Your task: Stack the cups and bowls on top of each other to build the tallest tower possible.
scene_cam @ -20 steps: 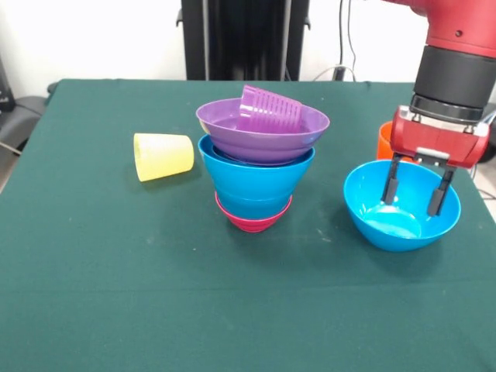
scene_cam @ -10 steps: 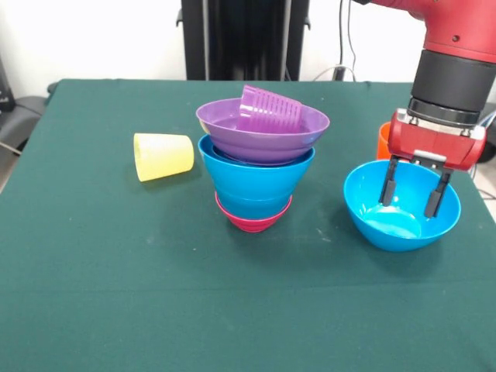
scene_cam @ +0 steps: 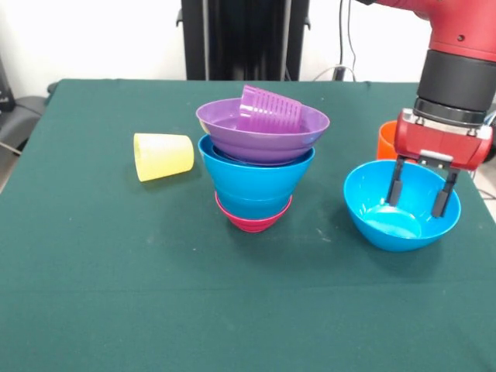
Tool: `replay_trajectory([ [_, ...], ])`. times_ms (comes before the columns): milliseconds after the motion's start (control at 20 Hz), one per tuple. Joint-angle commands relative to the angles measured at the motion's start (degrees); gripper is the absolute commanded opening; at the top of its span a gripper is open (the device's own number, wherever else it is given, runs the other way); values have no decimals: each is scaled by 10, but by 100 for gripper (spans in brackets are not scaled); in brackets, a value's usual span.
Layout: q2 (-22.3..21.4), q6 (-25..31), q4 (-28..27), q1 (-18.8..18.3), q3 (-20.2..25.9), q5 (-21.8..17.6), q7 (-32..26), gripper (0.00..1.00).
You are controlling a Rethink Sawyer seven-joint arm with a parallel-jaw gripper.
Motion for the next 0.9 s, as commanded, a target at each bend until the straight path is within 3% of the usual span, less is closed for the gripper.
replay_trajectory([
  [50,35,-5,-17,37,50,32,122,100],
  [700,63,-35,-22,71,36,84,126,100],
  [900,93,-40,-39,76,32,97,124,100],
])
